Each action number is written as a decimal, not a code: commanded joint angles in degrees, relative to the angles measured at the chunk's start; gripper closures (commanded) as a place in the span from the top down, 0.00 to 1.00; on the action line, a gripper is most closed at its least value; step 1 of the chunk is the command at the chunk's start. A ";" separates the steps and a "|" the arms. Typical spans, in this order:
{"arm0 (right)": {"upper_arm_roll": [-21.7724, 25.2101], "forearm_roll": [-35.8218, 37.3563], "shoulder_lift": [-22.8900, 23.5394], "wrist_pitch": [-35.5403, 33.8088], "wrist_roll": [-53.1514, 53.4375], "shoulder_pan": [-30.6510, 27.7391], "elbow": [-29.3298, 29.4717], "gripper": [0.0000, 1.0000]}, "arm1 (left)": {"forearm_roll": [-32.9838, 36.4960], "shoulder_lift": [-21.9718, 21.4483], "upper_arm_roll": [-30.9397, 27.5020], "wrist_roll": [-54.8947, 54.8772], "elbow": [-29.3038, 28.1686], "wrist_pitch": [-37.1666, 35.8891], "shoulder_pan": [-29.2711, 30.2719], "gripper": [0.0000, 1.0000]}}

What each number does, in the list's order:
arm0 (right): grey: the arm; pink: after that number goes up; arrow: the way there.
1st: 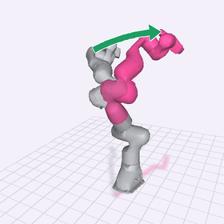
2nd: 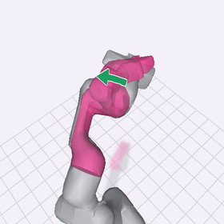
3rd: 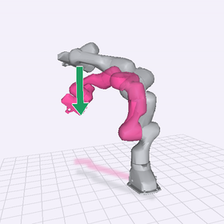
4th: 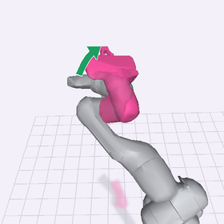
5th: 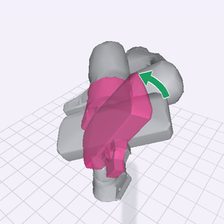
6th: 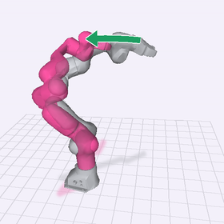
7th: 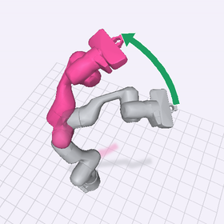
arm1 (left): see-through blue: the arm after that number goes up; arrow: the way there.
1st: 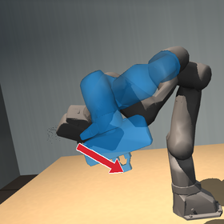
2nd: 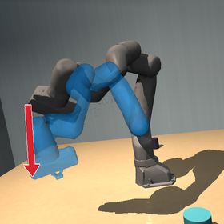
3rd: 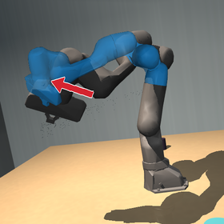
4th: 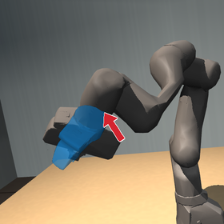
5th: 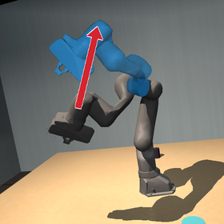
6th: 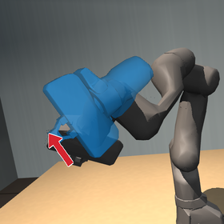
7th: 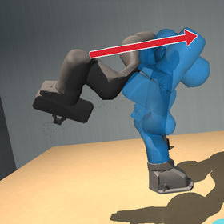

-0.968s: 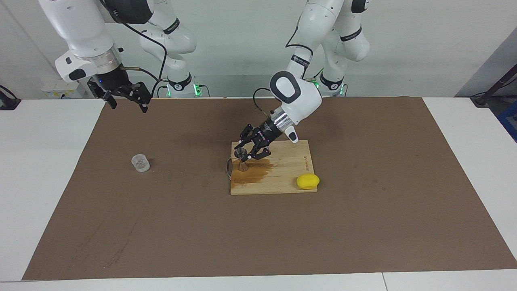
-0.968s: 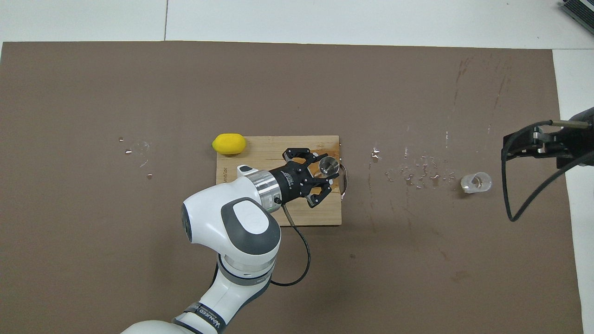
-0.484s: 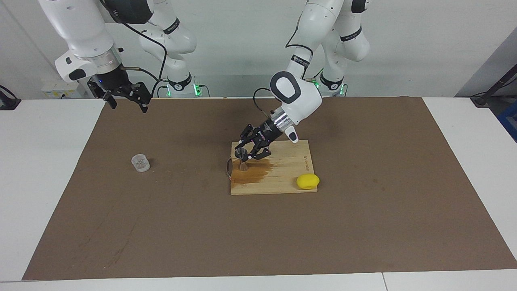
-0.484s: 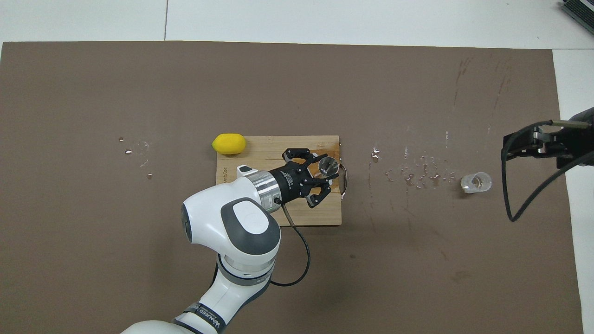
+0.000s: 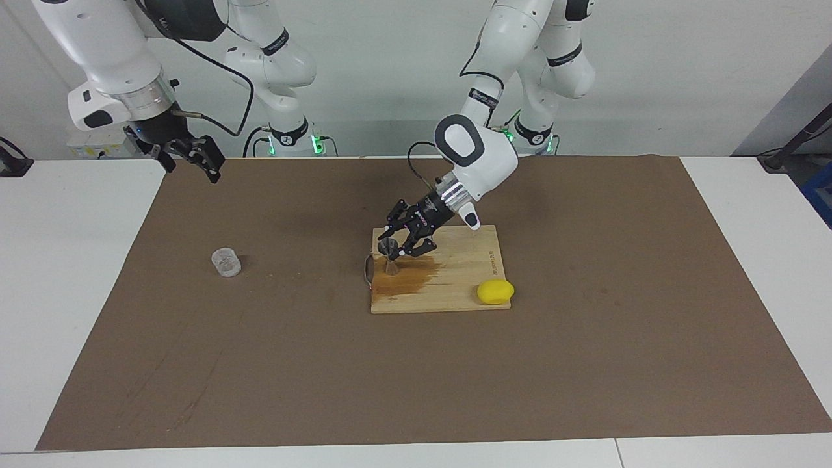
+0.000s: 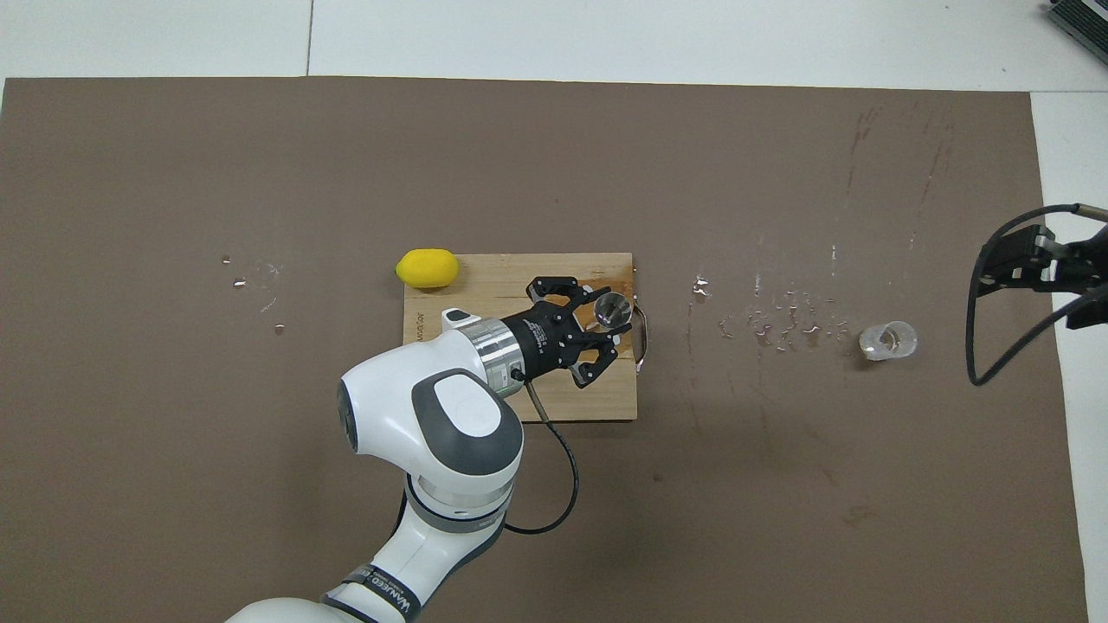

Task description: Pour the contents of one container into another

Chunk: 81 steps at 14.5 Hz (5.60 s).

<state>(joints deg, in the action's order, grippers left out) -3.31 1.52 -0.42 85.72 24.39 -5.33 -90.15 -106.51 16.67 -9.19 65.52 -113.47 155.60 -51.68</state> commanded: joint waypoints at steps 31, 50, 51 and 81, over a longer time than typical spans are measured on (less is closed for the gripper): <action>-0.47 -38.17 24.15 31.18 16.05 -21.92 -24.19 0.92 | 23.57 -14.29 -1.09 2.06 -5.27 5.84 10.89 1.00; -0.73 -43.09 20.55 30.56 15.42 -20.25 -30.78 0.82 | 103.26 -12.63 -0.91 -32.34 12.31 -32.35 43.86 1.00; -0.82 -43.09 20.55 30.21 15.60 -20.25 -30.70 0.67 | 103.26 -12.98 -0.91 -38.56 12.74 -34.90 43.86 1.00; -2.14 -12.88 15.98 35.31 75.01 18.68 -10.66 0.00 | 104.93 -20.72 14.82 -65.17 18.55 -67.36 55.90 1.00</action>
<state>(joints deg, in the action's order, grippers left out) -5.50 -16.13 14.84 121.31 96.14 11.45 -102.92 -1.55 -3.10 5.87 0.34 -94.20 89.22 4.13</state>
